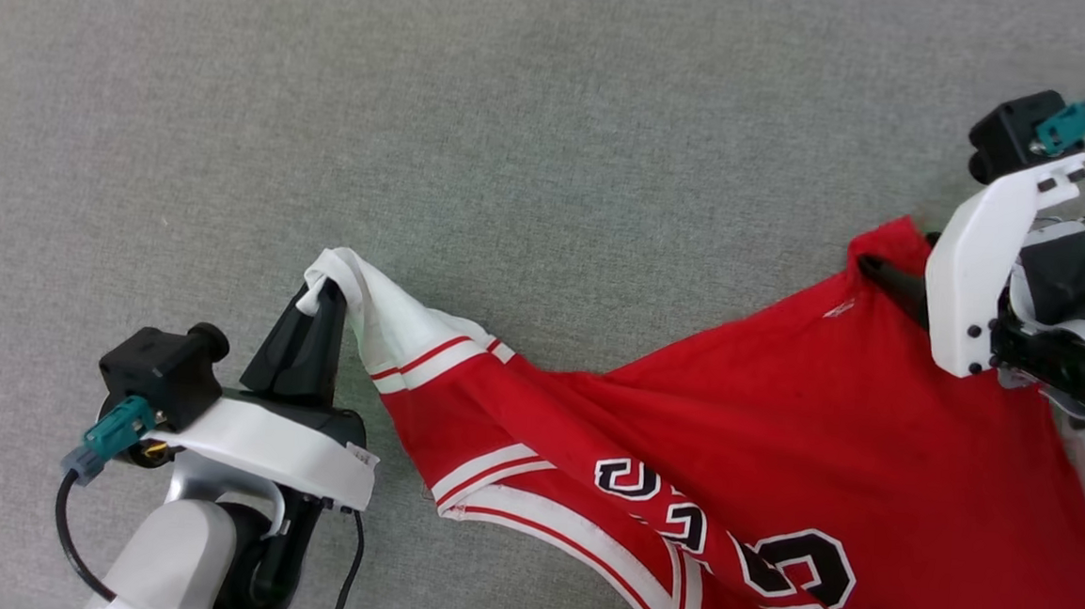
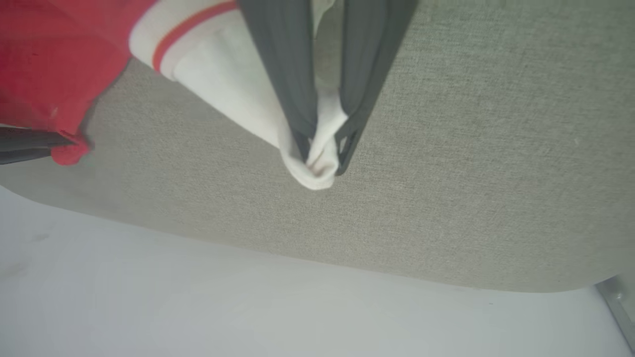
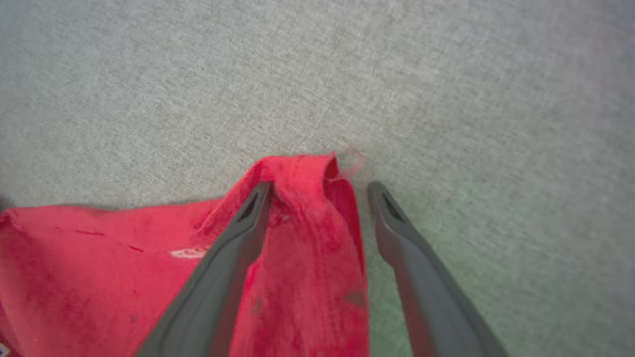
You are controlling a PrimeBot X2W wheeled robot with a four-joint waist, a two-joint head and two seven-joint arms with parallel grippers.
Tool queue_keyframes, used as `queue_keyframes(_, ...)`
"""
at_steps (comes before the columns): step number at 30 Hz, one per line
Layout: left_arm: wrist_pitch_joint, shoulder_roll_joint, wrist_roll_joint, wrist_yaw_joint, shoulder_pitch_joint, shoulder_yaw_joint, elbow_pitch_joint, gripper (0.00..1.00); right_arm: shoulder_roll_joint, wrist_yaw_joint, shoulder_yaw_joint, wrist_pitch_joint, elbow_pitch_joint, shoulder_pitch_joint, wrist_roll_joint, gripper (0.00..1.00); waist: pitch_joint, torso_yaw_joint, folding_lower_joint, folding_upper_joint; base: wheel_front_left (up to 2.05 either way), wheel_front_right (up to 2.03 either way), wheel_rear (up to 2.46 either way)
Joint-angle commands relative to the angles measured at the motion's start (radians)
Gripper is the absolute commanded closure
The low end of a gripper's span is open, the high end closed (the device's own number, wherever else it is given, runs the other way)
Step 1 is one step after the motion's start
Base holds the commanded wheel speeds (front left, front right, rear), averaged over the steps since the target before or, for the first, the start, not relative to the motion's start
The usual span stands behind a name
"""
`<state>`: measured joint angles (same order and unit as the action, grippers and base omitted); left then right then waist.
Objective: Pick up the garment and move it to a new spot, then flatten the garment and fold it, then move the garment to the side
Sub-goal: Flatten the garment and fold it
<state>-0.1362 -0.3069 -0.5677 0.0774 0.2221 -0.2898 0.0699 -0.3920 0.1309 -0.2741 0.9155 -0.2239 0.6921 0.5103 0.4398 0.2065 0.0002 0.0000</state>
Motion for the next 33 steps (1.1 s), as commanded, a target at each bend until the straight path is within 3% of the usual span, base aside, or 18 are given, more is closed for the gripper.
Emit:
queue_keyframes(1,-0.019,0.015,-0.005,-0.012,0.025,-0.008,-0.028,1.00,0.004,-0.001,-0.047,0.028,-0.118,0.001,0.039,0.00,0.024,0.015,-0.0002,0.0000,0.00,0.00,0.00)
queue_keyframes(2,-0.019,0.016,-0.005,-0.014,0.026,-0.010,-0.034,1.00,0.003,-0.001,-0.059,0.046,-0.148,-0.008,0.042,0.00,0.023,0.016,-0.0002,0.0000,0.00,0.00,0.00)
queue_keyframes(3,-0.022,0.014,-0.009,-0.015,0.022,-0.011,-0.053,1.00,0.011,-0.001,-0.081,0.088,-0.204,-0.026,0.069,0.56,0.015,0.013,-0.0002,0.0000,0.00,0.00,0.00)
queue_keyframes(5,-0.020,0.010,-0.009,-0.016,0.022,-0.013,-0.065,1.00,0.011,-0.001,-0.091,0.096,-0.224,-0.026,0.087,1.00,0.005,0.009,-0.0002,0.0000,0.00,0.00,0.00)
queue_keyframes(12,-0.015,0.000,-0.017,-0.027,0.045,-0.010,-0.097,1.00,0.015,0.000,-0.093,0.005,-0.219,0.029,0.117,1.00,-0.042,-0.010,-0.0002,0.0000,0.00,0.00,0.00)
queue_keyframes(18,0.002,-0.030,-0.025,-0.041,0.120,0.013,-0.149,1.00,0.009,0.000,-0.092,-0.181,-0.240,0.099,0.089,1.00,-0.113,-0.051,-0.0002,0.0000,0.00,0.00,0.00)
queue_keyframes(23,0.028,-0.039,-0.033,-0.041,0.233,0.030,-0.216,1.00,0.040,-0.001,-0.076,-0.345,-0.327,0.153,0.031,1.00,-0.179,-0.108,-0.0002,0.0000,0.00,0.00,0.00)
queue_keyframes(33,0.035,-0.024,-0.026,-0.072,0.571,0.040,-0.527,1.00,0.128,-0.001,0.008,-0.619,-0.533,0.331,-0.055,1.00,-0.227,-0.204,-0.0002,0.0000,0.00,0.00,0.00)
